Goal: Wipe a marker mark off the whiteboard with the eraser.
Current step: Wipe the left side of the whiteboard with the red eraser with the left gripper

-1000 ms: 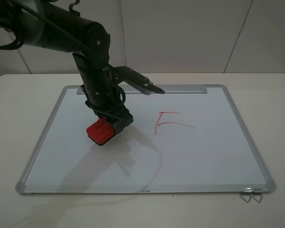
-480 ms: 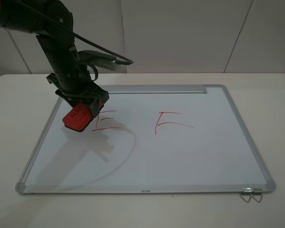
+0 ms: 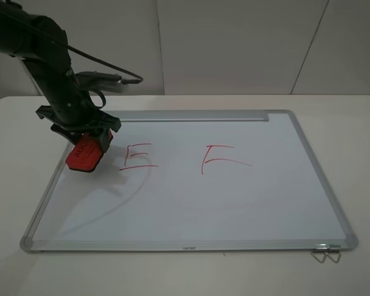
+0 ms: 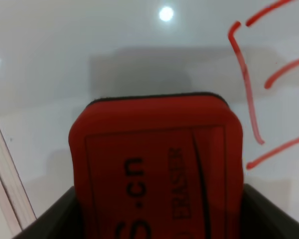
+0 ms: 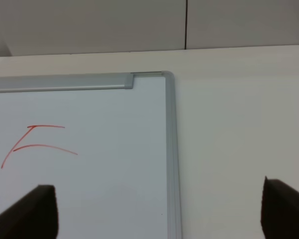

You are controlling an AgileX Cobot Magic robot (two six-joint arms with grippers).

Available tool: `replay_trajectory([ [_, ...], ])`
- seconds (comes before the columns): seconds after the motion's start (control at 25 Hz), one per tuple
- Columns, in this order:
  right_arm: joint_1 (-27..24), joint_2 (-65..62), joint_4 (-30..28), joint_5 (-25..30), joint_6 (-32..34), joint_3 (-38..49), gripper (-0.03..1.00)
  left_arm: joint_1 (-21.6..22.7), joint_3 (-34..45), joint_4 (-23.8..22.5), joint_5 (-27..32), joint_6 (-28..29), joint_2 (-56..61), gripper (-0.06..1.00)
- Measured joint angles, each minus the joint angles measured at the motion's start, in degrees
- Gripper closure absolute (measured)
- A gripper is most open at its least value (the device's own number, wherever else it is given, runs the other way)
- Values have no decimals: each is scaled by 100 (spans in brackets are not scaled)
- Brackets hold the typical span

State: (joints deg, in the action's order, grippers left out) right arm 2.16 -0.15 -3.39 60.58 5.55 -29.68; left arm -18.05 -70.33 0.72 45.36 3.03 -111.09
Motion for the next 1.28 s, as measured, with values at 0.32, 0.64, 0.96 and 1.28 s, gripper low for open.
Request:
replay_trajectory([
  [0.32,0,0,0,0,0,0,24,56,-215,13,35,397,-702,37],
  [0.64,0,0,0,0,0,0,24,-72,-322,357,-346,497,-802,37],
  [0.96,0,0,0,0,0,0,24,-152,-322,682,-697,510,-822,37],
  [1.28,0,0,0,0,0,0,24,-193,-356,654,-726,646,-1029,37],
])
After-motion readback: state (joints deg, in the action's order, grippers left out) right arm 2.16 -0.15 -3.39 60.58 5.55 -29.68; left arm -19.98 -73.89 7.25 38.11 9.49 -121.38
